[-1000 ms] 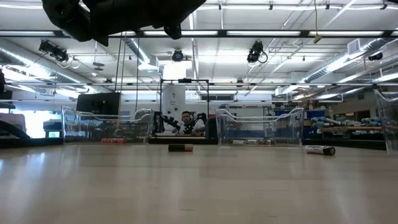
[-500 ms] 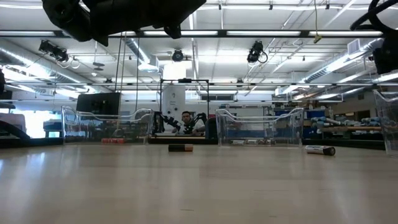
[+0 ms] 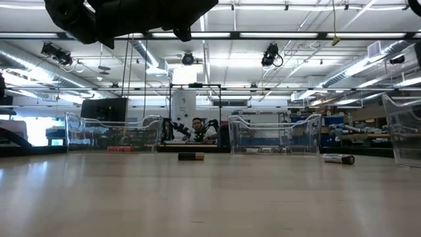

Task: Sort batteries
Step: Put the brown battery into the bottom right transparent bin

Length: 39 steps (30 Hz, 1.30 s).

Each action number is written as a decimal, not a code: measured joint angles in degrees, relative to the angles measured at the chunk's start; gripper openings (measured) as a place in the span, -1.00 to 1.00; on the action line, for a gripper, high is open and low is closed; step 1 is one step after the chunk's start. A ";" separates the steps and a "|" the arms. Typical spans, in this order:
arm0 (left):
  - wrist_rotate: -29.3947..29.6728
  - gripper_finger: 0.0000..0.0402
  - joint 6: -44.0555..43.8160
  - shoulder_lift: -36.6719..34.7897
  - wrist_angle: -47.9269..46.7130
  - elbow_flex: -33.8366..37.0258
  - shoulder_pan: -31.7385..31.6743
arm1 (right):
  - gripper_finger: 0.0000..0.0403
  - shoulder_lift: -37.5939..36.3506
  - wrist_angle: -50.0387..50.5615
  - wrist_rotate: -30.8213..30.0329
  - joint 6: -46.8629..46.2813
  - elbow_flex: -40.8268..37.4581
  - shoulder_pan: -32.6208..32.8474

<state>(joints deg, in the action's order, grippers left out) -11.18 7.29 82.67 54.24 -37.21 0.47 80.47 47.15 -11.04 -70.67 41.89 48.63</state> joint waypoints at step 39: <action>1.48 -0.51 0.22 0.02 0.04 0.00 0.00 | -0.52 0.04 13.25 17.85 -7.88 4.94 7.99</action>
<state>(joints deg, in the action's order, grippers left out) -9.70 7.51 82.70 54.28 -37.21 0.47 80.51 60.39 6.81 -78.54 46.83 56.63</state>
